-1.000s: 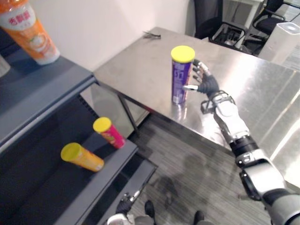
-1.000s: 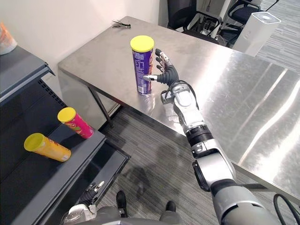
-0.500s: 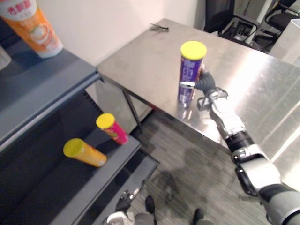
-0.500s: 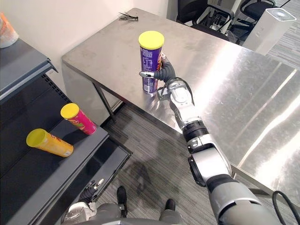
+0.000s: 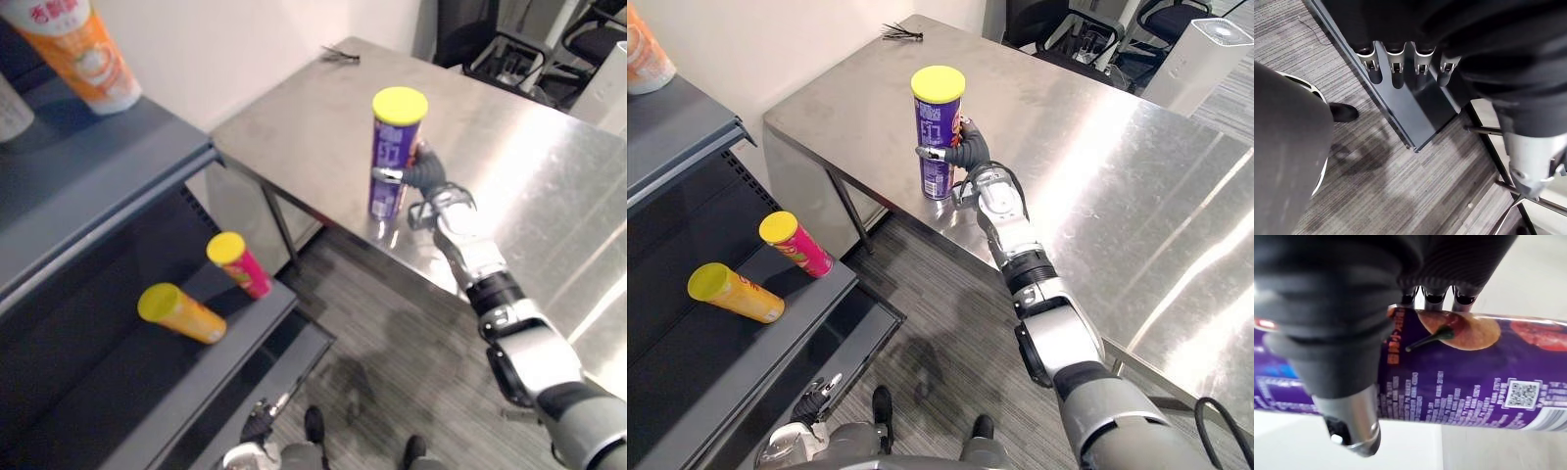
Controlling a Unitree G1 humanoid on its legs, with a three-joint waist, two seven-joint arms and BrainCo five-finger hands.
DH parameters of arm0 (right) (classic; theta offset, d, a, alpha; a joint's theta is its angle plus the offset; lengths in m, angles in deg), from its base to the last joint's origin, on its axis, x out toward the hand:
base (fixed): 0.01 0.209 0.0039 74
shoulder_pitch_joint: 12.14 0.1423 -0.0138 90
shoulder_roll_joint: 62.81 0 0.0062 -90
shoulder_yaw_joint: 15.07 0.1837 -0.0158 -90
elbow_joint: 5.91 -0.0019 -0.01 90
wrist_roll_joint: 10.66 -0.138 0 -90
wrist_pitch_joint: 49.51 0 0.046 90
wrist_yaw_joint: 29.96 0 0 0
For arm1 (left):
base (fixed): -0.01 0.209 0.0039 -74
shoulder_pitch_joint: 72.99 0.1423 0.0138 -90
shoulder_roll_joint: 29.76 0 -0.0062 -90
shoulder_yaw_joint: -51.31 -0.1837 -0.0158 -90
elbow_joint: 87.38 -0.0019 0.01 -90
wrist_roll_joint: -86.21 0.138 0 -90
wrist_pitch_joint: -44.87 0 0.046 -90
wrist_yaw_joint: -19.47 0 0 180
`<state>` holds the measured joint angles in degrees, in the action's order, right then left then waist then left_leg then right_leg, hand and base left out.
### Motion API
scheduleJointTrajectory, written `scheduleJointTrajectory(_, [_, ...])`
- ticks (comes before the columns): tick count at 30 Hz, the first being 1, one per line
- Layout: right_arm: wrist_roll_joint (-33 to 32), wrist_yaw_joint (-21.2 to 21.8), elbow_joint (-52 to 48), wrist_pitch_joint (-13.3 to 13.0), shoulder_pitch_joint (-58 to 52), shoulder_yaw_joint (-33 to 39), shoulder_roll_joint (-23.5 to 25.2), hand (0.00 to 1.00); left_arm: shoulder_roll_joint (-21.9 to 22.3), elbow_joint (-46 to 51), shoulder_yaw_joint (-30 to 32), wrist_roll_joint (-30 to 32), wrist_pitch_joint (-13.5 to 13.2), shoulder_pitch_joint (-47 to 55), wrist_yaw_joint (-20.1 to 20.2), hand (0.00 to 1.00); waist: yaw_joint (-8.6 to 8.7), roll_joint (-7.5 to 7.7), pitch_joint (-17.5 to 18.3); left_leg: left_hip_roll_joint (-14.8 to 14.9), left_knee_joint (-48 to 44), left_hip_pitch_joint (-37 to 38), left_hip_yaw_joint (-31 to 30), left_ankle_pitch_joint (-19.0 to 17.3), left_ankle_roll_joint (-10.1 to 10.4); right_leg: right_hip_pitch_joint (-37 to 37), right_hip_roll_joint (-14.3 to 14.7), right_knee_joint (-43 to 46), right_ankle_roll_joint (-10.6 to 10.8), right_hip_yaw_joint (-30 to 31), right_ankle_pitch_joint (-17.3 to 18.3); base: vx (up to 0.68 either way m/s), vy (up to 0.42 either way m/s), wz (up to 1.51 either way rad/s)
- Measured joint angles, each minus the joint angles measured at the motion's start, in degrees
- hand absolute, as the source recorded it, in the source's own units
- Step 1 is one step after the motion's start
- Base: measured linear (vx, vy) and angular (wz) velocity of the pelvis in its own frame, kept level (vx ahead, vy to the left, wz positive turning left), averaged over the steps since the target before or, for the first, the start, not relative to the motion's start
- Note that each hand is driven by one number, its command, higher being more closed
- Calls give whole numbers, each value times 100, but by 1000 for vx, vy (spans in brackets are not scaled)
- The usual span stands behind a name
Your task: Put the gum and the chips on the shelf.
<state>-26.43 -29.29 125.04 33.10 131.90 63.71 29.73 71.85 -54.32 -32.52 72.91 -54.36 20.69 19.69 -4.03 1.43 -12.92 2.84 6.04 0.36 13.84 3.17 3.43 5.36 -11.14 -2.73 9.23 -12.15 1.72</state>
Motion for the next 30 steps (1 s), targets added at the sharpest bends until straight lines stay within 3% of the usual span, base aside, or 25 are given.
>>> scheduleJointTrajectory(2, [-3,-50,-260,44,-91,7,-28,100,6,1,7,2,3,-1,-8,0,21,0,0,53,-13,1,25,20,-2,-16,14,-1,-36,44,-26,8,-22,-6])
scheduleJointTrajectory(6, [-13,-50,-1707,72,-566,221,-203,100,25,6,72,6,64,3,-19,0,29,-4,0,179,-41,5,104,45,31,-87,132,3,-160,172,-148,0,-31,-12])
scheduleJointTrajectory(10, [-69,-31,-3136,-117,-1187,612,-456,100,26,-2,102,65,101,29,-19,0,114,-5,5,250,-40,11,132,80,73,-123,197,9,-167,258,-177,-40,-30,-11])
scheduleJointTrajectory(13, [-177,-6,-3668,-232,-1574,766,-599,100,22,-12,125,79,102,76,-18,0,233,-12,12,297,-22,18,152,126,84,-137,243,8,-168,307,-175,-81,-36,-9])
scheduleJointTrajectory(22, [-332,206,-4559,-322,-2832,1097,-783,100,59,-63,284,114,102,160,-5,0,260,-30,261,436,0,17,263,250,137,-292,353,100,-228,403,-115,-95,-21,-10])
scheduleJointTrajectory(30, [-333,422,-5252,-346,-4047,1788,-857,100,-15,-128,321,329,97,283,22,0,352,144,597,435,-1,17,96,270,160,-201,334,109,-205,279,-77,0,5,10])
